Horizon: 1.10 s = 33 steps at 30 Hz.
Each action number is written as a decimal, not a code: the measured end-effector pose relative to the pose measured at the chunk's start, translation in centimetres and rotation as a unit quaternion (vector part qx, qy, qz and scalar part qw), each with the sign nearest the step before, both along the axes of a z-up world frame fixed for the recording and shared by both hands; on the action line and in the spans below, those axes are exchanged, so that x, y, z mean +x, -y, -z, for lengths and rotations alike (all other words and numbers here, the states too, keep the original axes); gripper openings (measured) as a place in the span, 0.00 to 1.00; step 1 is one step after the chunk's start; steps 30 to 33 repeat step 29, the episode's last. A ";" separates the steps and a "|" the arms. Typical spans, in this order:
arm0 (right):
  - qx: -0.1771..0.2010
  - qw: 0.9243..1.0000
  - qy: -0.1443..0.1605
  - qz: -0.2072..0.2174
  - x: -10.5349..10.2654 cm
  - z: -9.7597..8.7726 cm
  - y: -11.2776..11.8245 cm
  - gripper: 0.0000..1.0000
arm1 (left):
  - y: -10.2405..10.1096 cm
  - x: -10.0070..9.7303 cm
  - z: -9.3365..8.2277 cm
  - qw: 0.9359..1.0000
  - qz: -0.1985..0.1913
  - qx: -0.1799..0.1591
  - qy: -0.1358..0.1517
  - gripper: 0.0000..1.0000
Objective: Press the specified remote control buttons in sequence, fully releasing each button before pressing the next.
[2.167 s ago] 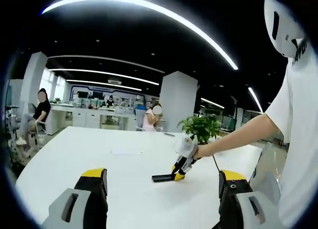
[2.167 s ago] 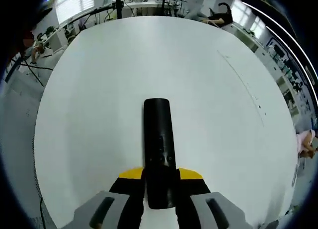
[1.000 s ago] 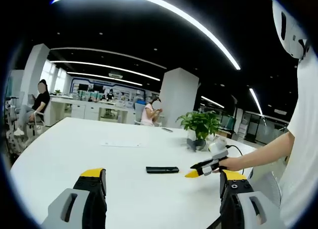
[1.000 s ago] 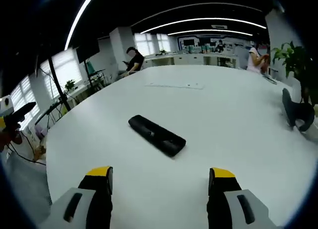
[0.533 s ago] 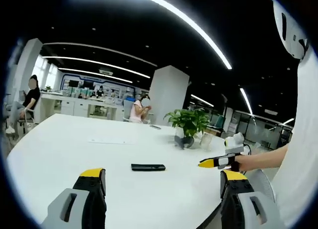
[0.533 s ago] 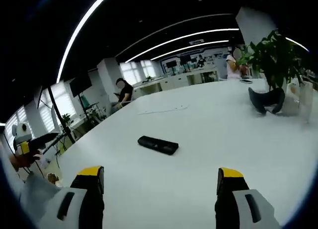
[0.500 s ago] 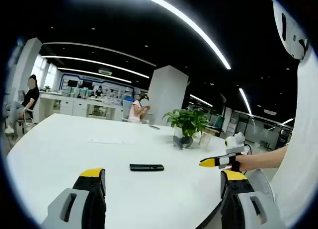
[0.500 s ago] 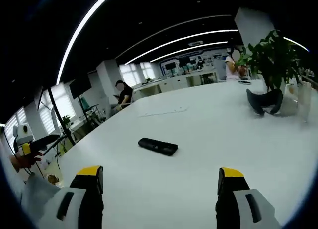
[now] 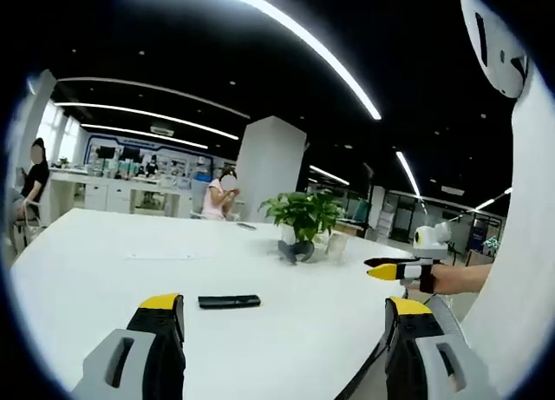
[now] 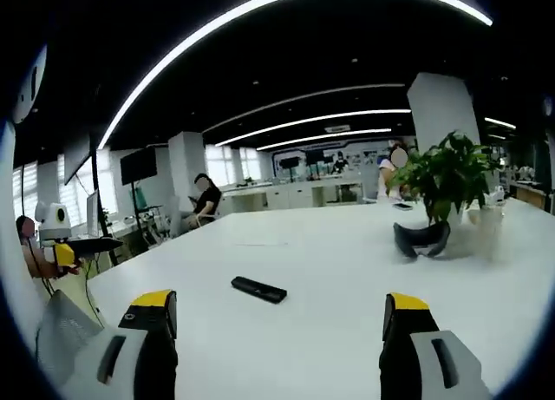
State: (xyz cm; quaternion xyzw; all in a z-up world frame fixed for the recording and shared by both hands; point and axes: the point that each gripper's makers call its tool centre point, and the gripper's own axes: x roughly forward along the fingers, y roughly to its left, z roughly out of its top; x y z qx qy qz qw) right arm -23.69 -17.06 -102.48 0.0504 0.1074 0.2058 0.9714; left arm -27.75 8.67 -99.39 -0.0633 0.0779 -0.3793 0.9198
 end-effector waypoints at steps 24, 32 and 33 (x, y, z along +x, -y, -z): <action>-0.032 0.999 -0.018 0.023 -0.9 2.8 1.2 0.96 | -2.1 -1.1 0.8 0.996 -0.090 0.018 0.016 0.99; -0.033 0.999 -0.020 -0.001 -0.6 3.0 -0.1 0.95 | -3.3 -1.2 1.1 0.991 -0.136 -0.003 0.000 0.99; -0.033 0.999 -0.020 -0.001 -0.6 3.0 -0.1 0.95 | -3.3 -1.2 1.1 0.991 -0.136 -0.003 0.000 0.99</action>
